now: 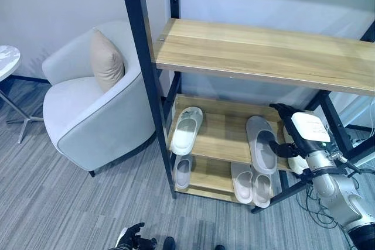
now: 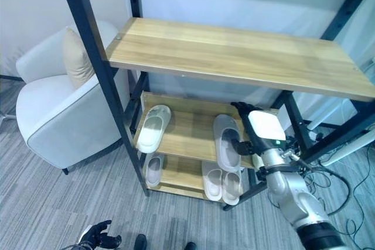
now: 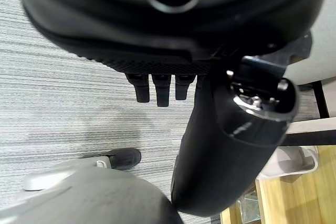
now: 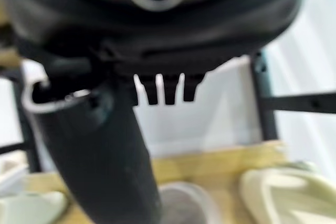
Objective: Arrange the slippers neatly on the shoe rack.
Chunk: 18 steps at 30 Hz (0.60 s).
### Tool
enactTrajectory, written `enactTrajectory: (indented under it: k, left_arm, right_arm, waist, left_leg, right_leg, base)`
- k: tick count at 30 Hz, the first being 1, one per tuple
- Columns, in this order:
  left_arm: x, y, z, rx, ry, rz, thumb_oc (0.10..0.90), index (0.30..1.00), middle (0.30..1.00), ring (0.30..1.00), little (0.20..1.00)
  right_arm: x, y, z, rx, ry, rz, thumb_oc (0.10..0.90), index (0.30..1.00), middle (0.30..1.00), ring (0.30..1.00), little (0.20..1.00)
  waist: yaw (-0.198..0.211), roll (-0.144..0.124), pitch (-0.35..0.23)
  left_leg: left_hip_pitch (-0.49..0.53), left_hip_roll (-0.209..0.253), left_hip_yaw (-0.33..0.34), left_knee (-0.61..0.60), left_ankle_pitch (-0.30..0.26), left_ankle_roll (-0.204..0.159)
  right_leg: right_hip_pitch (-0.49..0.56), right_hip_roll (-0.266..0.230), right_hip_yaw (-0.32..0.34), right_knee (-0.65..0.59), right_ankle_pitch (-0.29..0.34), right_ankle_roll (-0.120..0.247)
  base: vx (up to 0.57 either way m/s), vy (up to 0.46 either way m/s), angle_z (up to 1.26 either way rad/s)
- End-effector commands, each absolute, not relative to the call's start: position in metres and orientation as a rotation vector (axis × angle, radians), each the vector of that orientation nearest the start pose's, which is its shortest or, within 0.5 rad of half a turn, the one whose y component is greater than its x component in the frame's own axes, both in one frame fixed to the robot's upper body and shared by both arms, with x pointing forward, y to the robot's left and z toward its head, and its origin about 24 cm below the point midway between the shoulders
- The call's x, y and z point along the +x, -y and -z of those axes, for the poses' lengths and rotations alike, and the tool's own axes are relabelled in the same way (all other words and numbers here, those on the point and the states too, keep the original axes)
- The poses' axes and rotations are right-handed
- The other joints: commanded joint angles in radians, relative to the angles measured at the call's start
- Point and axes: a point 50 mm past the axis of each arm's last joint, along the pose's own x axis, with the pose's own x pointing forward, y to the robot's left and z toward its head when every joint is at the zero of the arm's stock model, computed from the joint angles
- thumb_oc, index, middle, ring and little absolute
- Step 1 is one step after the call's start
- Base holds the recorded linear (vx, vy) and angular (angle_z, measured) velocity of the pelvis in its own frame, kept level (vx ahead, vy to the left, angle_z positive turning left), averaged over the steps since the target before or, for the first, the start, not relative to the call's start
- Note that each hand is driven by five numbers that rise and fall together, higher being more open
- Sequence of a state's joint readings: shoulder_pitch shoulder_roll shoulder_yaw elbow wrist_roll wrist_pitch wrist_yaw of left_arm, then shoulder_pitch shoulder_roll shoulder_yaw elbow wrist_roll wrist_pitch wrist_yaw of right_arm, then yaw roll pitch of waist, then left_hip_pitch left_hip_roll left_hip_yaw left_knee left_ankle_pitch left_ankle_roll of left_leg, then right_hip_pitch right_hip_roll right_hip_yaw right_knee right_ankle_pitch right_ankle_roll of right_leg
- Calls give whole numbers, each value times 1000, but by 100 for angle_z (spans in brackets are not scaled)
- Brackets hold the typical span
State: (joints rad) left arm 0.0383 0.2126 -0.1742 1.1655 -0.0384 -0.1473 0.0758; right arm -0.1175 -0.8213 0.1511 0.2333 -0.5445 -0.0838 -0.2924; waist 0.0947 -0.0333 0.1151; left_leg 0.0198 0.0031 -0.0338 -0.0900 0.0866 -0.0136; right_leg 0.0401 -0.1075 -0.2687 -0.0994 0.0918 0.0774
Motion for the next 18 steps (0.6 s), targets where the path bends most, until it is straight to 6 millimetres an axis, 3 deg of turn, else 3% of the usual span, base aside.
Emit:
enactTrajectory:
  k: [1,10,18]
  left_arm:
    - [64,-205,169,331,-1180,70,800,900,900,900,900]
    - [64,-205,169,336,-1177,67,800,900,900,900,900]
    - [65,-201,169,346,-1169,82,800,900,900,900,900]
  right_arm:
    - [298,291,-169,-1494,390,281,800,900,900,900,900]
    - [321,294,-155,-1486,297,300,800,900,900,900,900]
    - [334,294,-142,-1544,228,309,800,900,900,900,900]
  waist:
    - [37,42,-20]
    - [58,48,-4]
    - [78,38,-2]
  left_leg:
    - [-16,21,-36,3,-90,-27]
    - [-42,19,-49,3,-77,-29]
    - [-45,18,-64,3,-78,-33]
  right_leg:
    - [28,15,9,12,-104,60]
    - [10,15,2,12,-104,57]
    - [17,17,-15,12,-112,53]
  base:
    - [0,0,0]
    - [1,2,2]
    - [9,-4,7]
